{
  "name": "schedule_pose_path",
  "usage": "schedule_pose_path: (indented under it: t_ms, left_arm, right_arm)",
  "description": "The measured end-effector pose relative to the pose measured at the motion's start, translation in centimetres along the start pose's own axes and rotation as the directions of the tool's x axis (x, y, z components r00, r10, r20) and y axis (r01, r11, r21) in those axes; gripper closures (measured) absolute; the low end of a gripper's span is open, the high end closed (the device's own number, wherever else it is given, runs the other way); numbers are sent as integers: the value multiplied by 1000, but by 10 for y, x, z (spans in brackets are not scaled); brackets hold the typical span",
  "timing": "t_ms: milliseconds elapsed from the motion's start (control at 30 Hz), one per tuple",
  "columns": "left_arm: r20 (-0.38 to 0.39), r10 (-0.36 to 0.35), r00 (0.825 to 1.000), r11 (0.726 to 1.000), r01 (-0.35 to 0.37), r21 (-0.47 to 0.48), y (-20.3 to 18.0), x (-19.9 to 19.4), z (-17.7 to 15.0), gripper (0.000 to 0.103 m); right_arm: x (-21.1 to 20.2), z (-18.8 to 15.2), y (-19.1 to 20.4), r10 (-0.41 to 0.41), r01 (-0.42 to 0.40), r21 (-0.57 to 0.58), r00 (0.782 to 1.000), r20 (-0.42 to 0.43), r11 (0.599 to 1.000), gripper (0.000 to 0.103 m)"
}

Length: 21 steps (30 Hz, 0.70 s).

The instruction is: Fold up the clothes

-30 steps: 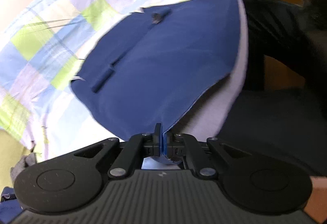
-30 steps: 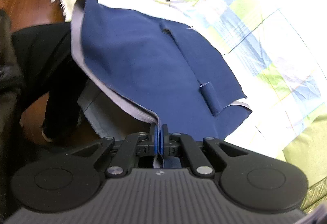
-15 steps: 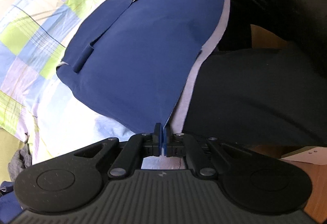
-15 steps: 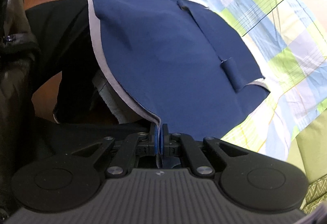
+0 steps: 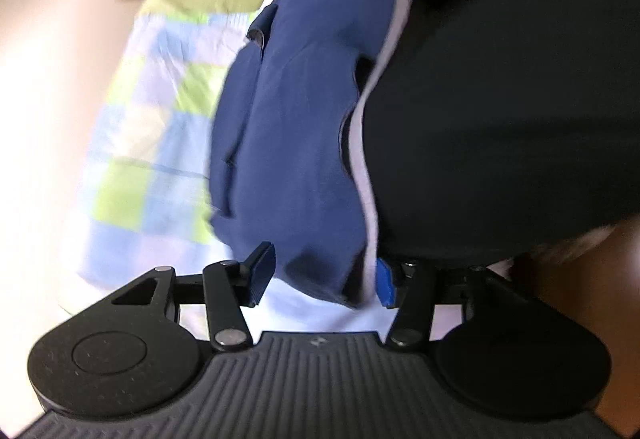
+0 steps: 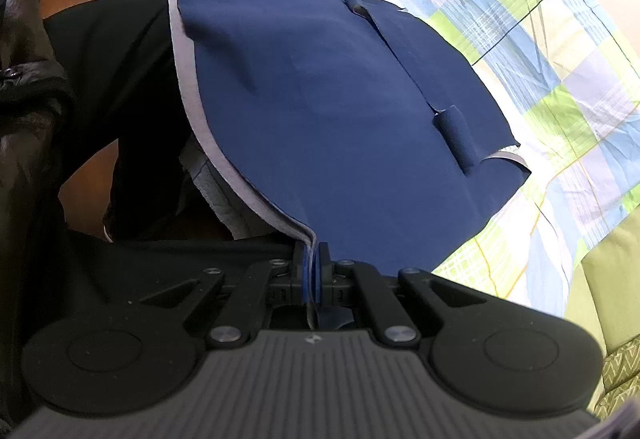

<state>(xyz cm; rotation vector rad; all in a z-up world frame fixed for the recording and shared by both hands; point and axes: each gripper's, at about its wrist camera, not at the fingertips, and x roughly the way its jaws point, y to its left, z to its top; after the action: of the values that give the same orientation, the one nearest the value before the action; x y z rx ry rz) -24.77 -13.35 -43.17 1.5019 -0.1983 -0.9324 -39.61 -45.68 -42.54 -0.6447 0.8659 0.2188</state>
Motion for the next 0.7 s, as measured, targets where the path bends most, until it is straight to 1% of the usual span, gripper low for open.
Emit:
schedule_pose_path:
  t_ms: [33,100,200,233,267,300,333,367,433,467,500,567,600,633,700]
  left_arm:
    - [15,-13,1000,1000,14,-8,4,0,0,64]
    - [44,-49,998,998,50,-30,12,-3,-1,99]
    - [79,-129,988,986,136,-93,32,-11,-4,101]
    - [94,-170,981,966,185,-183,50,-12,-8,101]
    - [115,-213,970,926,238,-293,71,-12,-13,101]
    - [131,-227,965,890,260,-373,91,-11,-18,101]
    - [146,-230,962,855,271,-442,111,-9,-23,101]
    - [155,-232,960,831,279,-481,130,-5,-28,101]
    - [175,-251,952,786,306,-537,164,8,-34,101]
    - [184,-275,944,759,330,-560,180,21,-38,101]
    - [193,-303,933,731,358,-581,197,36,-42,101]
    - [214,-357,909,669,409,-621,230,67,-51,101]
    - [226,-382,896,636,433,-639,246,82,-55,101]
    - [224,-405,887,612,445,-654,258,100,-59,101]
    - [224,-429,875,576,456,-679,272,137,-68,101]
  right_arm:
    - [0,1,0,-3,3,-2,1000,1,1000,102]
    - [0,1,1,-11,11,-3,1000,3,1000,102]
    - [2,1,6,-25,25,-37,1000,-9,999,102]
    - [2,1,8,-29,28,-50,1000,-10,998,102]
    - [1,1,9,-32,31,-59,999,-8,998,102]
    - [-8,3,6,-40,40,-58,999,13,997,102]
    - [-18,6,1,-46,48,-47,998,36,998,102]
    - [-24,9,-4,-49,51,-38,998,49,998,102]
    - [-37,16,-19,-58,59,-22,996,75,998,102]
    - [-46,25,-39,-59,59,7,993,101,998,102]
    - [-49,27,-46,-58,56,18,992,109,998,102]
    - [-51,43,-91,-29,19,75,990,136,997,102]
    - [-47,50,-113,-18,7,85,991,134,996,102]
    - [-42,57,-133,-9,-3,90,991,130,996,102]
    - [-29,67,-170,2,-17,115,992,128,993,102]
